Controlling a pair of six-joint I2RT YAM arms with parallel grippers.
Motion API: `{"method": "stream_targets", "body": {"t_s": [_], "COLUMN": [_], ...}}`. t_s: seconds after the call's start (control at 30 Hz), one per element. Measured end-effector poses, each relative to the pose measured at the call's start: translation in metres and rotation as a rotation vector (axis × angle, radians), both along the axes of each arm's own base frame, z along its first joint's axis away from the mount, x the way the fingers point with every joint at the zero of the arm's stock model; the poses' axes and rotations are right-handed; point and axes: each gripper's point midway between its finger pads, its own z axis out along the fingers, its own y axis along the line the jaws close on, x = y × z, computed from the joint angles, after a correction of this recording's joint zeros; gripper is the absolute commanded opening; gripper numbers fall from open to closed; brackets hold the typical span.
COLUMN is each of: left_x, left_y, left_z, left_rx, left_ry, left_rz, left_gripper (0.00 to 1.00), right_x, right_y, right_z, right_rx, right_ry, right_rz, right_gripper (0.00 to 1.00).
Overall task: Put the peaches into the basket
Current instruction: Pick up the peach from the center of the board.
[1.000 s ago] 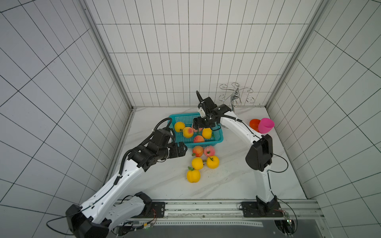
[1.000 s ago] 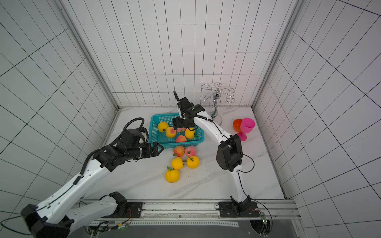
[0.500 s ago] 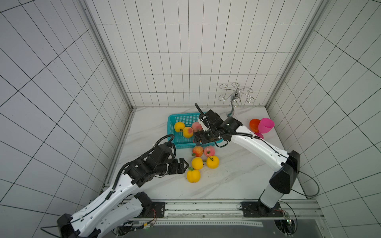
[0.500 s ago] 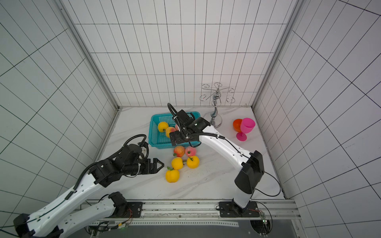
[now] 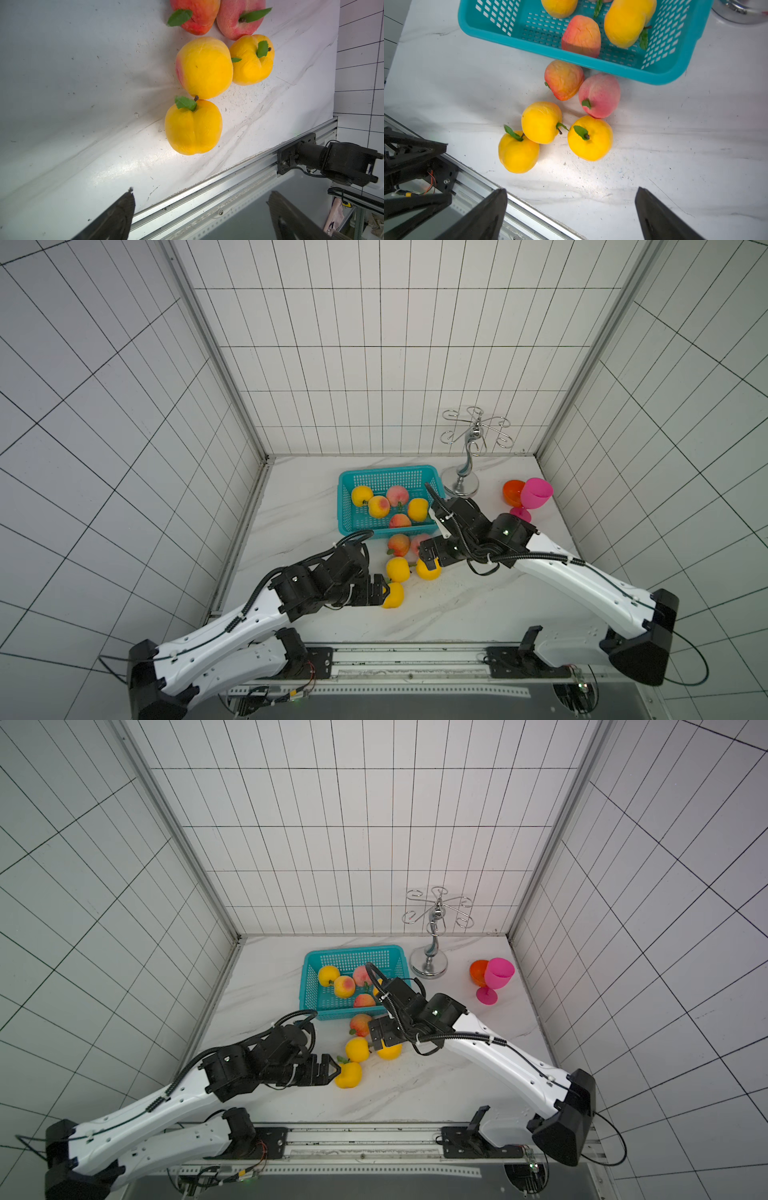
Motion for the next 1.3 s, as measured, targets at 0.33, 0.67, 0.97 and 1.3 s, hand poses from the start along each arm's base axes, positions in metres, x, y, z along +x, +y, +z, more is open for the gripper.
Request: {"method": "stream_targets", "body": {"t_s": [0.33, 0.67, 0.97, 1.3], "left_x": [0.008, 0.025, 0.031, 0.032], "left_y": [-0.029, -0.036, -0.043, -0.047], "left_z": [-0.032, -0.061, -0.079, -0.083], "left_rx": [0.146, 0.270, 0.325, 0.321], "left_ry": [0.054, 0.064, 0.079, 0.082], "left_rz": [0.030, 0.085, 0.087, 0.081], "left_gripper": [0.98, 0.98, 0.98, 0.90], "right_x": [-0.041, -0.065, -0.082, -0.099], "right_y": [-0.032, -0.043, -0.033, -0.017], "right_z": [0.016, 0.006, 0.003, 0.005], "right_rx": [0.113, 0.151, 0.225, 0.330], "right_ry": [-0.034, -0.009, -0.010, -0.004], "right_rz": [0.050, 0.111, 0.241, 0.372], "right_gripper": [0.99, 0.99, 0.99, 0.99]}}
